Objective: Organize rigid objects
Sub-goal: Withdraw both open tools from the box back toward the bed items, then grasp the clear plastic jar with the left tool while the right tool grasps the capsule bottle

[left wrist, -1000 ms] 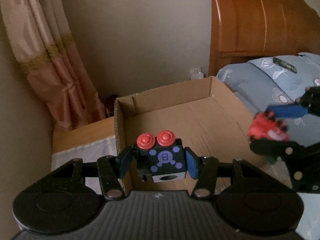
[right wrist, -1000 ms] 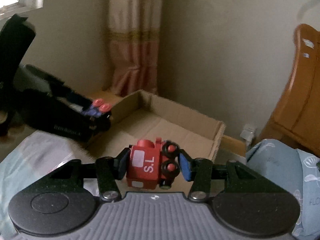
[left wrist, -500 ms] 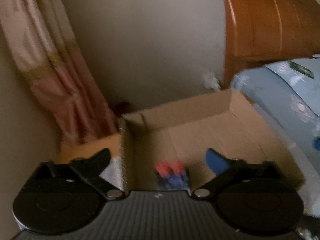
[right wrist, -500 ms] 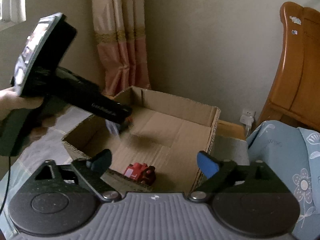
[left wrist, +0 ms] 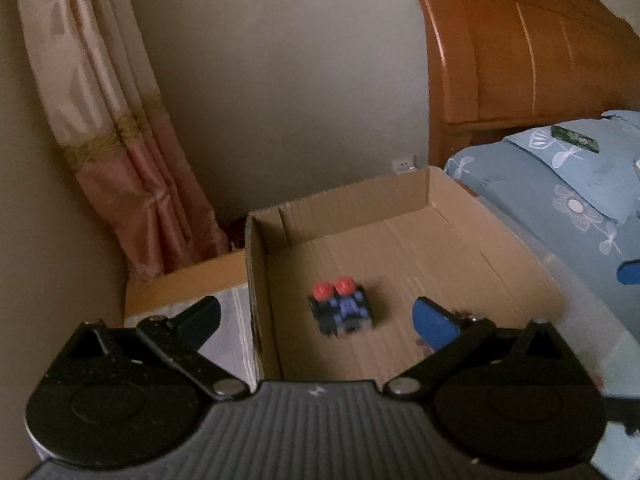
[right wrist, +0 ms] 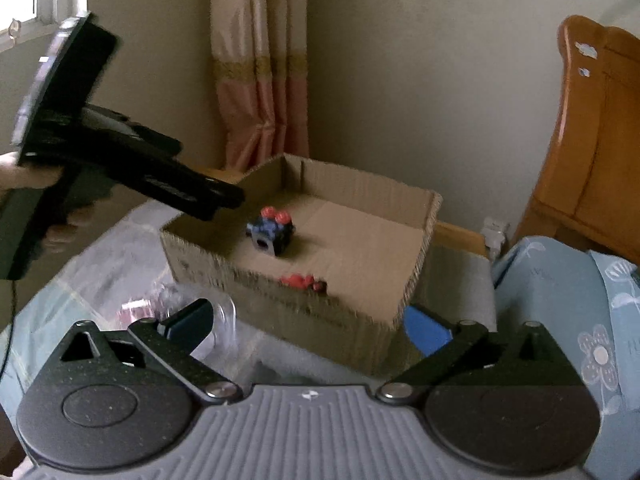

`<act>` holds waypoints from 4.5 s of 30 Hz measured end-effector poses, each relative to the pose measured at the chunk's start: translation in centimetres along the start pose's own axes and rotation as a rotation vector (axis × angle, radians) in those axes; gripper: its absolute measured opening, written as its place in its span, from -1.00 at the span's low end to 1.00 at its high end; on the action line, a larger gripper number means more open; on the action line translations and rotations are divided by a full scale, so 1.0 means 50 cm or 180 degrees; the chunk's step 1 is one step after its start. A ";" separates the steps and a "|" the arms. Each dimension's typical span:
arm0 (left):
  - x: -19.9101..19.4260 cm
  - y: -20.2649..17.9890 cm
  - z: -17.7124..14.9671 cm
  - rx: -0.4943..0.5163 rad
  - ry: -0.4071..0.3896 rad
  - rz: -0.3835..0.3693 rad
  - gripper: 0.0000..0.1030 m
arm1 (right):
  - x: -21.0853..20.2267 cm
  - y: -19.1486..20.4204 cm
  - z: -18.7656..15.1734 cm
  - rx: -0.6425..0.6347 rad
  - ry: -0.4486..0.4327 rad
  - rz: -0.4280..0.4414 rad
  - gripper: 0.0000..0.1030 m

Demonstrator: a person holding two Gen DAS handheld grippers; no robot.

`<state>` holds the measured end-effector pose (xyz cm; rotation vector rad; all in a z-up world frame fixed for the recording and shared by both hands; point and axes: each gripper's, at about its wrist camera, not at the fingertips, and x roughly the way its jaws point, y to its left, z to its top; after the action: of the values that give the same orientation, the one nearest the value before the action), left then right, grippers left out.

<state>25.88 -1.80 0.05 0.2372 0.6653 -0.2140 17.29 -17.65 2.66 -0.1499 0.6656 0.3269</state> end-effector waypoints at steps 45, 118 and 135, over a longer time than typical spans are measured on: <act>-0.185 -0.149 -0.292 0.0010 0.0519 -0.0142 0.98 | -0.055 0.000 -0.210 -0.0126 0.0224 0.0244 1.00; -0.156 -0.048 -0.350 -0.0109 0.0541 -0.0308 0.79 | 0.057 0.046 -0.186 0.0062 0.0723 -0.0223 0.88; -0.205 -0.005 -0.251 0.0039 0.0420 -0.0434 0.79 | -0.016 0.037 -0.154 -0.0099 0.0744 0.0128 0.87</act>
<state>10.67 2.76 -3.08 0.2191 0.8124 -0.3351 11.61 -17.96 -2.87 -0.2067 0.8960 0.3619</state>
